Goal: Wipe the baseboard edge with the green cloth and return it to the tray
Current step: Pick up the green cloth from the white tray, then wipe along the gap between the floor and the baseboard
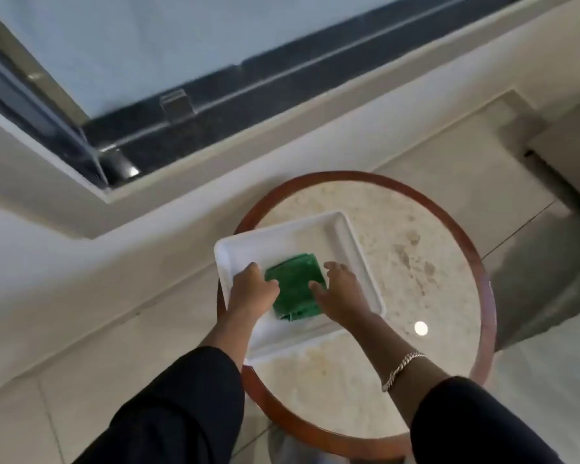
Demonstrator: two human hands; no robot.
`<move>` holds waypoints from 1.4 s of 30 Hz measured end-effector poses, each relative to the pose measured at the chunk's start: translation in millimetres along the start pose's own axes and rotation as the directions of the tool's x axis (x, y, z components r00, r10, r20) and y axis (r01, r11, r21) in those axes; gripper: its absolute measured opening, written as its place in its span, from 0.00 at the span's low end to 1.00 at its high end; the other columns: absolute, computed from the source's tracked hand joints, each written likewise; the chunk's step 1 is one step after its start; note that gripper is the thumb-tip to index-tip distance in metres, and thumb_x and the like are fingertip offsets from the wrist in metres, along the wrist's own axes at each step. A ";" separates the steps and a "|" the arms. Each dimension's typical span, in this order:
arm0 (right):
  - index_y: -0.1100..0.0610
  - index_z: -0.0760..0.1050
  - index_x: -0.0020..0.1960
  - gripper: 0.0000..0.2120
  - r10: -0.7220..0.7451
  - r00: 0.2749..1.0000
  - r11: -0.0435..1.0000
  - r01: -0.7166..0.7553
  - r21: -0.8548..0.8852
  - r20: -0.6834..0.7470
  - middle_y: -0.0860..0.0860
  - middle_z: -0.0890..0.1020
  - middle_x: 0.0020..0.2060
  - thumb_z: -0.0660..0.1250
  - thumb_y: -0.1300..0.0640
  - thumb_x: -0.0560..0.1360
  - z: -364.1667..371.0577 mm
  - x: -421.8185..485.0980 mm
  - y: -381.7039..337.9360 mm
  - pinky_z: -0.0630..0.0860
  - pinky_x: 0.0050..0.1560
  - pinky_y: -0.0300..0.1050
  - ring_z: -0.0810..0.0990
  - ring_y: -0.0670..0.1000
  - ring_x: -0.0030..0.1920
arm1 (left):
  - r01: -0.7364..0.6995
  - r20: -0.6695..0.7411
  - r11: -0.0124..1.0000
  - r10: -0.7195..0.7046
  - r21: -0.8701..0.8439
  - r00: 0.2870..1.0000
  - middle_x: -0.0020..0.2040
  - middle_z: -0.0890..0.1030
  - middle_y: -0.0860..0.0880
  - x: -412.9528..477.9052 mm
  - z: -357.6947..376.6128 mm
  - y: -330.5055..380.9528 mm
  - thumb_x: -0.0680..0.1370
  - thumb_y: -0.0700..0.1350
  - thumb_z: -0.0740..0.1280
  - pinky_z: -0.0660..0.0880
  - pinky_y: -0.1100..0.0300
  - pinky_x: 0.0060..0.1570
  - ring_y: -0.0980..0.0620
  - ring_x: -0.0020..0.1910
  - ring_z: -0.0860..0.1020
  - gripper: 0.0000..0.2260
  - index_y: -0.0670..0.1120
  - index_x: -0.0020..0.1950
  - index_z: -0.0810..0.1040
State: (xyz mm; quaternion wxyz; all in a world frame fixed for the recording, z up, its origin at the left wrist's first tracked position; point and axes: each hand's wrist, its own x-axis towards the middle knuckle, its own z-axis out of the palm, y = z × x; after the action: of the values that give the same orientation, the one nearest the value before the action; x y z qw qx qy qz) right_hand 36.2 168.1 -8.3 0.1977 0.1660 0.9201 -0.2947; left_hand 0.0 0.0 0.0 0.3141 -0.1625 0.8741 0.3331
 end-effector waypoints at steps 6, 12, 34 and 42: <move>0.59 0.76 0.54 0.19 0.175 0.979 0.974 -0.157 0.166 -0.104 0.54 0.82 0.46 0.66 0.43 0.75 40.3 13.5 13.8 0.81 0.47 0.53 0.80 0.55 0.46 | 0.176 -0.128 0.950 -0.214 -0.258 0.968 0.65 0.75 0.39 10.7 47.3 6.0 0.73 0.44 0.72 0.75 0.53 0.49 0.39 0.60 0.77 0.25 0.42 0.66 0.66; 0.55 0.81 0.48 0.08 0.207 0.973 0.921 -0.157 0.356 -0.105 0.47 0.83 0.37 0.71 0.52 0.73 37.0 9.1 13.9 0.83 0.44 0.51 0.82 0.50 0.41 | 0.181 -0.087 0.750 -0.303 -0.637 0.949 0.60 0.80 0.43 -4.7 44.1 -2.5 0.69 0.39 0.77 0.78 0.66 0.32 0.48 0.49 0.81 0.29 0.45 0.68 0.72; 0.52 0.81 0.45 0.07 0.045 0.999 0.838 -0.039 0.545 0.002 0.48 0.87 0.38 0.76 0.60 0.69 327.2 -146.3 -170.5 0.83 0.41 0.47 0.86 0.48 0.40 | -0.021 -0.136 0.464 -0.216 -0.886 0.967 0.43 0.87 0.46 -39.5 -103.5 -395.1 0.68 0.34 0.75 0.81 0.62 0.37 0.51 0.40 0.86 0.16 0.49 0.52 0.84; 0.56 0.81 0.53 0.11 -0.118 0.992 0.911 0.088 0.403 0.052 0.49 0.85 0.43 0.75 0.61 0.72 600.0 -14.4 -144.5 0.81 0.46 0.44 0.84 0.48 0.44 | 0.000 -0.200 0.499 -0.348 -0.866 0.916 0.47 0.86 0.41 150.5 -12.0 -612.8 0.70 0.34 0.75 0.83 0.49 0.49 0.42 0.47 0.85 0.13 0.43 0.53 0.83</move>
State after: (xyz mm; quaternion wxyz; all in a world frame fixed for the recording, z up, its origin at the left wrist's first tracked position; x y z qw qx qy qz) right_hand 147.3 -310.8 -381.7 0.1783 0.1429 0.8398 -0.4924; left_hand 184.2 -463.9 -386.3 0.0655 -0.4404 0.6166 0.6493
